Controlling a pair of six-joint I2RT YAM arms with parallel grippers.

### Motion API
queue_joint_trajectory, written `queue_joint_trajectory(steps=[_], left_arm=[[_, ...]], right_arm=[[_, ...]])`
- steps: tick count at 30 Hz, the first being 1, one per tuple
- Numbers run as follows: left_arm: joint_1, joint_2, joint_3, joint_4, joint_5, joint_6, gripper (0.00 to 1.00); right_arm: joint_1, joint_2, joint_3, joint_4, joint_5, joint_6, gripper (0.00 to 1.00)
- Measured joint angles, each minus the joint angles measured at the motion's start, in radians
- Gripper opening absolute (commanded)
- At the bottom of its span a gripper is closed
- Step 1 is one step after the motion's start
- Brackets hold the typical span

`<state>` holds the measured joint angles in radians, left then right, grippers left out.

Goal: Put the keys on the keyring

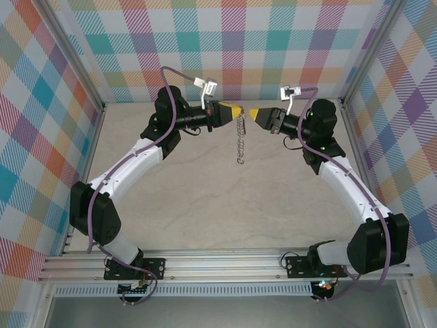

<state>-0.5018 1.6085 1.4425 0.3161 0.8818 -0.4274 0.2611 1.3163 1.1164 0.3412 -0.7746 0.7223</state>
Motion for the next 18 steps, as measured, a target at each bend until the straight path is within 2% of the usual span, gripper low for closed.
queue_joint_trajectory(steps=[12, 18], left_arm=[[0.000, 0.000, 0.000, 0.010, 0.000, -0.007, 0.00], [0.000, 0.000, 0.000, 0.013, 0.000, -0.011, 0.00]], right_arm=[[0.002, 0.011, 0.000, 0.082, -0.031, 0.040, 0.36], [0.009, 0.026, 0.000, 0.103, -0.035, 0.056, 0.41]])
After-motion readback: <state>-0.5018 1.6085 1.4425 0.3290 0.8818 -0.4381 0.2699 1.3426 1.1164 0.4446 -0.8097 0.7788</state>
